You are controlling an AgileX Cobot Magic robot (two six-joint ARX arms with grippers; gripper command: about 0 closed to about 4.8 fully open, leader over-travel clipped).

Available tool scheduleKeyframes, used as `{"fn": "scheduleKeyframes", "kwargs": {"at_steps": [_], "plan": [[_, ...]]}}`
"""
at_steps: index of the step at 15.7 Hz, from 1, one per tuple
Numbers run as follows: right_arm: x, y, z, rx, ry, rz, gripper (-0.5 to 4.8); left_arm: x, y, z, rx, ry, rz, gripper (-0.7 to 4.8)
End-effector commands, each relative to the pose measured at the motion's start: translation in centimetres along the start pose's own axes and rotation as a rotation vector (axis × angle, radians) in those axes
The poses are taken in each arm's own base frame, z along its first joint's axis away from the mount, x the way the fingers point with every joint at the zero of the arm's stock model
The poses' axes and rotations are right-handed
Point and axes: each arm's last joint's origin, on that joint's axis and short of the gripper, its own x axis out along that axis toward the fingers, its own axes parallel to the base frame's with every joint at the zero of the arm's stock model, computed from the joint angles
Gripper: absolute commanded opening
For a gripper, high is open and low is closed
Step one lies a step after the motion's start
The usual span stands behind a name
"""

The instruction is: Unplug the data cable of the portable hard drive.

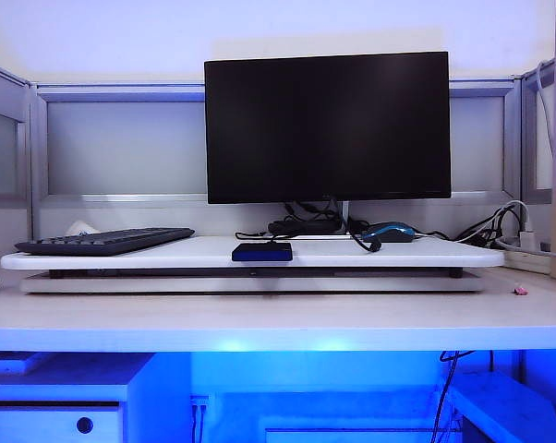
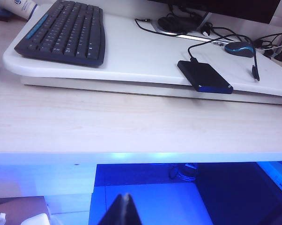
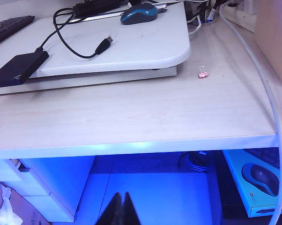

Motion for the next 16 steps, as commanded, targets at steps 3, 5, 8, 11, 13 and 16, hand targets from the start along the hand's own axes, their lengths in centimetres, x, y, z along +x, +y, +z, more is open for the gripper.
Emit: {"fn": "scheduleKeyframes", "kwargs": {"at_steps": [3, 5, 8, 11, 13, 16], "plan": [[0.0, 0.0, 0.1, -0.011, -0.014, 0.001, -0.06, 0.0, 0.2, -0.3, 0.002, 0.014, 0.048, -0.06], [0.0, 0.0, 0.1, -0.011, -0.013, 0.004, -0.06, 0.0, 0.2, -0.2, 0.001, 0.013, 0.047, -0.06], [-0.1, 0.2, 0.7, -0.019, -0.067, 0.035, -0.05, 0.0, -0.1, 0.8, 0.006, -0.082, 0.003, 0.05], [-0.3, 0.6, 1.9, -0.047, -0.176, 0.127, 0.03, -0.6, -0.7, 2.4, -0.015, -0.121, -0.075, 0.61], [-0.5, 0.8, 2.6, -0.055, -0.215, 0.136, 0.32, -1.0, -0.9, 3.4, -0.031, -0.151, -0.089, 0.62], [-1.1, 1.1, 3.8, -0.057, -0.258, 0.141, 0.87, -1.8, -1.4, 5.1, -0.043, -0.201, -0.102, 0.63]]}}
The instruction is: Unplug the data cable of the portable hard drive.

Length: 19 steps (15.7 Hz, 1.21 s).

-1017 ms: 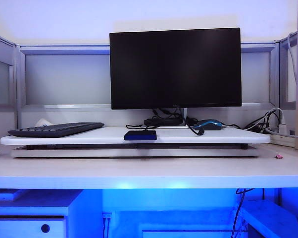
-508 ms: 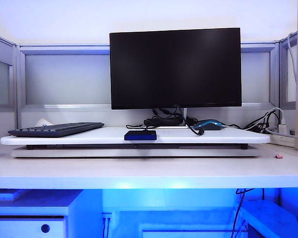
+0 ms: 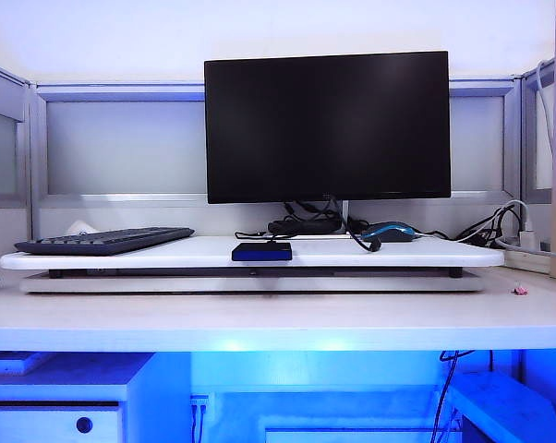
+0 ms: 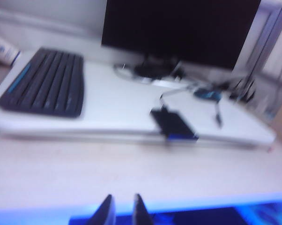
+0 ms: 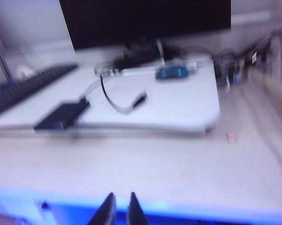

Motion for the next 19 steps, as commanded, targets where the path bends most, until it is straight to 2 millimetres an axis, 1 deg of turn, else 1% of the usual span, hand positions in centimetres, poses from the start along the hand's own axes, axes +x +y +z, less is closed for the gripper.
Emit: {"fn": "scheduleKeyframes", "kwargs": {"at_steps": [1, 2, 6, 7, 8, 9, 10, 11, 12, 13, 15, 17, 18, 19], "plan": [[-0.4, 0.4, 1.7, 0.003, -0.070, 0.010, 1.73, -0.5, -0.6, 1.9, -0.036, -0.057, -0.022, 0.90], [-0.5, 0.5, 2.4, 0.023, -0.091, 0.009, 3.09, -0.7, -0.8, 2.6, -0.067, -0.072, -0.037, 1.31], [-1.1, 0.9, 4.3, 0.023, -0.151, 0.012, 3.16, -1.3, -1.6, 4.5, -0.150, -0.112, -0.106, 1.34], [-1.3, 1.1, 4.9, 0.020, -0.170, 0.006, 3.16, -1.7, -1.9, 5.3, -0.183, -0.127, -0.136, 2.47], [-1.5, 1.2, 5.4, 0.017, -0.183, 0.003, 3.16, -1.9, -2.1, 5.8, -0.209, -0.140, -0.146, 3.84], [-1.7, 1.3, 5.9, 0.022, -0.201, 0.003, 3.17, -2.1, -2.3, 6.4, -0.262, -0.150, -0.158, 4.71], [-1.9, 1.4, 6.4, 0.028, -0.217, -0.001, 3.54, -2.3, -2.5, 6.8, -0.309, -0.153, -0.172, 4.71], [-2.0, 1.4, 6.6, 0.028, -0.224, -0.002, 4.01, -2.2, -2.5, 6.9, -0.342, -0.151, -0.177, 4.72], [-2.0, 1.5, 6.9, 0.049, -0.225, -0.001, 4.25, -1.8, -2.5, 7.1, -0.421, -0.137, -0.199, 4.74], [-1.8, 1.5, 7.1, 0.055, -0.215, -0.001, 4.32, -1.0, -2.4, 7.4, -0.516, -0.121, -0.229, 4.79], [-1.3, 1.4, 7.7, 0.057, -0.208, -0.002, 4.32, 0.8, -2.3, 8.1, -0.637, -0.126, -0.290, 4.79], [-0.3, 1.4, 9.1, 0.053, -0.218, 0.005, 4.39, 3.1, -1.9, 8.4, -0.782, -0.082, -0.350, 4.79], [0.3, 1.3, 9.7, 0.055, -0.208, 0.005, 4.79, 4.4, -1.7, 8.1, -0.828, -0.035, -0.375, 4.79], [1.3, 1.3, 10.4, 0.060, -0.180, 0.012, 4.79, 5.5, -1.4, 7.7, -0.854, 0.009, -0.388, 4.79]]}}
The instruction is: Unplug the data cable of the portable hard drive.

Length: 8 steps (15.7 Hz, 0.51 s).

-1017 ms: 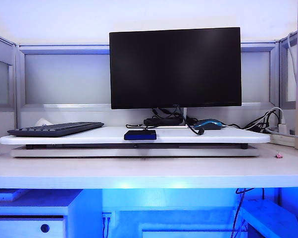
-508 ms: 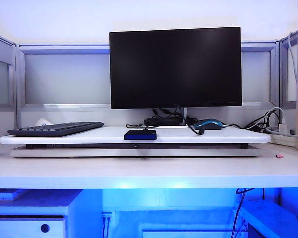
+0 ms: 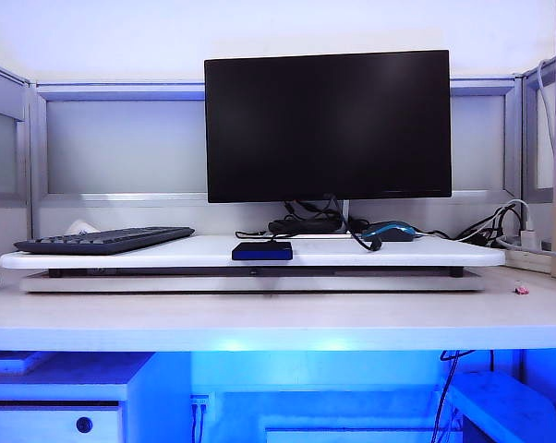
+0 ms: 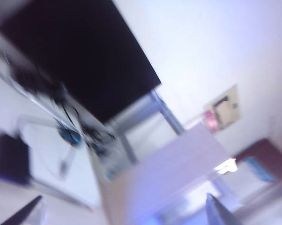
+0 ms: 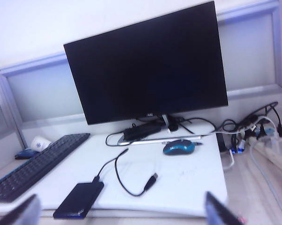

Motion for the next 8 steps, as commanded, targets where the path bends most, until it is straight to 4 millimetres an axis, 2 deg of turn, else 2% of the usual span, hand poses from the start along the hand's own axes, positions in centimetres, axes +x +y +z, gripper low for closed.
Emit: {"fn": "scheduleKeyframes", "kwargs": {"at_steps": [1, 5, 7, 8], "plan": [[2.6, 0.0, 1.7, 0.011, 0.042, 0.031, 4.79, 2.5, 1.7, 0.1, -0.127, 0.103, -0.023, 4.79], [6.9, -0.5, 2.9, 0.027, 0.107, 0.060, 4.79, 5.0, 6.0, -0.7, -0.316, 0.188, 0.110, 4.79], [8.2, -0.8, 2.7, 0.025, 0.102, 0.062, 4.79, 6.3, 7.7, -0.9, -0.379, 0.210, 0.167, 4.79], [9.0, -1.1, 2.1, 0.030, 0.119, 0.059, 4.79, 7.6, 8.7, -0.8, -0.394, 0.241, 0.176, 4.79]]}}
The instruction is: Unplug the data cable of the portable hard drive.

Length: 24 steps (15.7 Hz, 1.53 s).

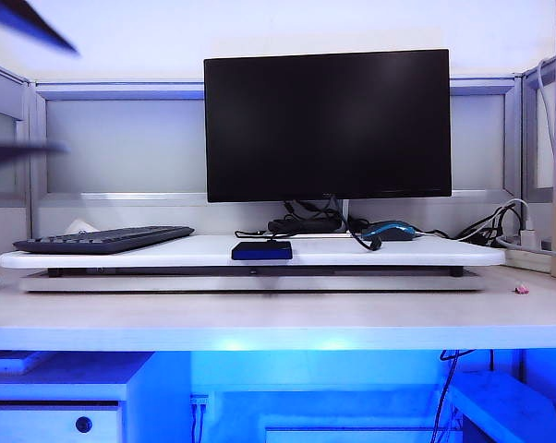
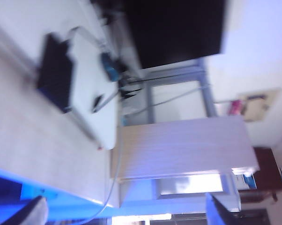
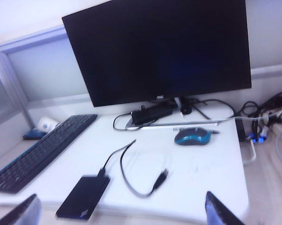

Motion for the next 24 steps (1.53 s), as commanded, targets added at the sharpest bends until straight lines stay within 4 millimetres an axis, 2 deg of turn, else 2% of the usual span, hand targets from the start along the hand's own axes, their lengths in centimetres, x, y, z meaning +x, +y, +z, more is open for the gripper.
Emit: {"fn": "scheduleKeyframes", "kwargs": {"at_steps": [1, 3, 5, 9, 11, 15, 16, 19, 20, 21, 24], "plan": [[2.1, -0.4, -0.9, 0.007, 0.025, 0.022, 4.79, 5.0, 0.9, 2.5, -0.032, 0.113, -0.007, 4.79], [3.1, 0.0, -1.7, -0.004, 0.050, 0.050, 4.79, 8.1, 1.6, 4.1, -0.019, 0.124, 0.015, 4.79], [3.9, 0.0, -1.9, -0.019, 0.031, 0.050, 4.79, 10.6, 3.3, 5.3, -0.043, 0.162, 0.046, 4.79], [5.8, -0.7, -3.4, -0.012, 0.054, 0.038, 4.79, 13.1, 7.1, 4.7, -0.098, 0.234, 0.106, 4.79], [6.8, -1.0, -3.8, -0.008, 0.075, 0.032, 4.79, 14.2, 8.4, 4.4, -0.104, 0.255, 0.108, 4.79], [8.7, -1.3, -3.6, -0.004, 0.091, 0.041, 4.79, 17.3, 8.9, 4.6, -0.088, 0.280, 0.088, 4.79], [9.5, -1.4, -3.4, -0.004, 0.092, 0.044, 4.79, 19.3, 9.1, 4.9, -0.081, 0.281, 0.077, 4.79], [10.1, -1.6, -3.6, -0.023, 0.100, 0.043, 4.79, 21.8, 9.8, 4.9, -0.098, 0.307, 0.093, 4.79], [10.1, -1.6, -3.7, -0.023, 0.103, 0.042, 4.79, 22.4, 10.3, 4.9, -0.099, 0.310, 0.097, 4.79], [10.1, -1.6, -3.6, -0.025, 0.095, 0.044, 4.79, 22.9, 11.6, 4.7, -0.118, 0.309, 0.129, 4.79], [10.1, -1.6, -3.5, -0.028, 0.086, 0.046, 4.79, 23.1, 12.2, 4.3, -0.115, 0.286, 0.140, 4.79]]}}
